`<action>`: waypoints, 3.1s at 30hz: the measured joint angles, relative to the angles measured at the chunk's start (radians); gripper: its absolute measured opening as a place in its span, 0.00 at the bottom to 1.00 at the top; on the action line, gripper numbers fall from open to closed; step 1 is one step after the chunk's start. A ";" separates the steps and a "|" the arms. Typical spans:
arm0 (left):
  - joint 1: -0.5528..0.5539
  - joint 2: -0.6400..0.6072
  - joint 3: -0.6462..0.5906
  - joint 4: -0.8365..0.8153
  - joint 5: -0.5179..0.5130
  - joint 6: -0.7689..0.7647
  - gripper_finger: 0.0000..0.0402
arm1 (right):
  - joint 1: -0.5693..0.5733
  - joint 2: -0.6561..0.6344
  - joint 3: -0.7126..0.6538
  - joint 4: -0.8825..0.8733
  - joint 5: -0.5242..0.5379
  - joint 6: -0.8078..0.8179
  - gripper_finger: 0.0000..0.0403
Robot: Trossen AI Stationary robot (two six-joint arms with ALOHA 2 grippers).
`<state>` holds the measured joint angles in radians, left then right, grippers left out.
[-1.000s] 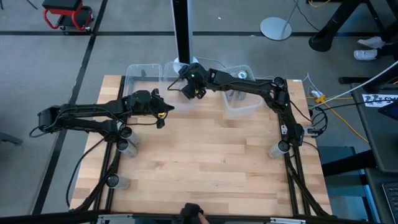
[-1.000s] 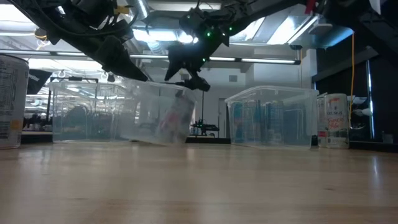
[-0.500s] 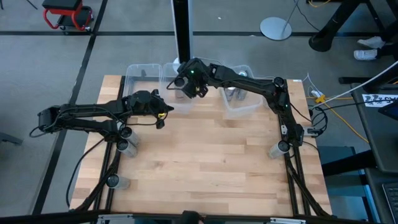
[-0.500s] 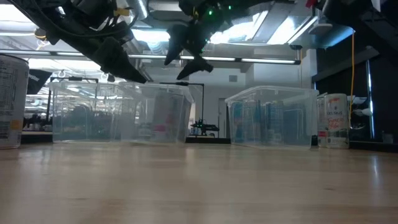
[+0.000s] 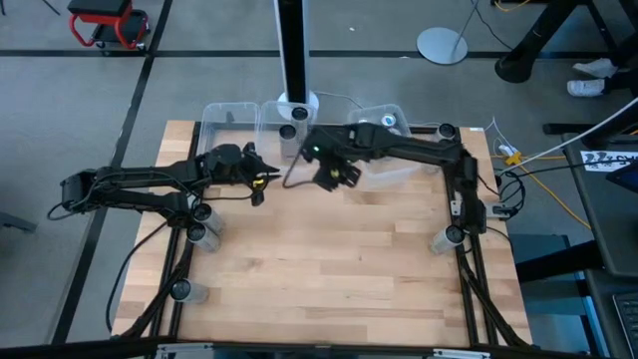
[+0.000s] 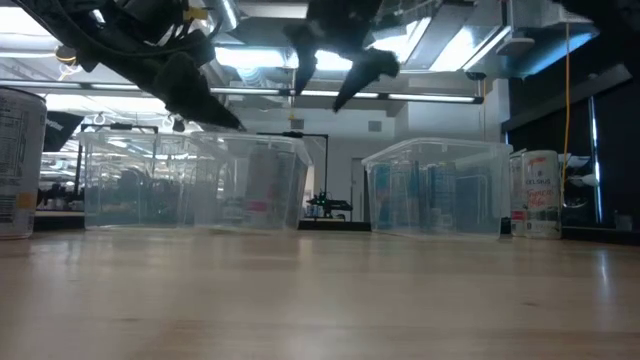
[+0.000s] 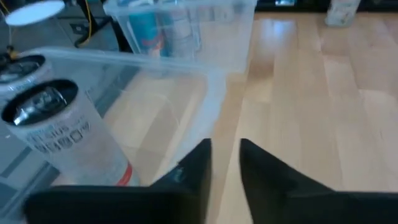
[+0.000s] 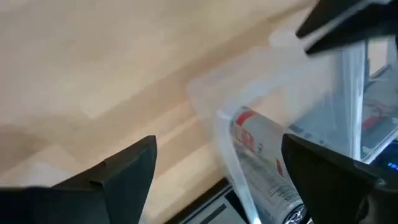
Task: Sort soda cans
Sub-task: Put the bottom left white-pink soda can into the top center transparent bin
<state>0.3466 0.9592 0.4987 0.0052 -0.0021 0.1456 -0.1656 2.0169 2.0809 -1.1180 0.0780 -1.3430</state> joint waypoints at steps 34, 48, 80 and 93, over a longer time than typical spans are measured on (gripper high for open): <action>-0.003 0.118 0.520 -0.648 -0.067 -0.139 0.61 | 0.165 -0.864 -1.446 1.450 0.183 -0.149 0.85; -0.163 0.121 0.705 -1.323 -0.065 -0.600 0.61 | 0.166 -0.792 -1.446 1.590 -0.072 -0.153 0.85; -0.961 0.463 0.913 -1.374 -0.008 -1.212 0.61 | 0.166 -0.749 -1.446 1.571 -0.075 -0.116 0.85; -1.236 0.467 0.947 -1.395 -0.103 -1.665 0.61 | 0.166 -0.749 -1.446 1.572 -0.075 -0.131 0.85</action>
<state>-0.8896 1.4260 1.4460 -1.3900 -0.1055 -1.5190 0.0002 1.2678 0.6353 0.4541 0.0029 -1.4738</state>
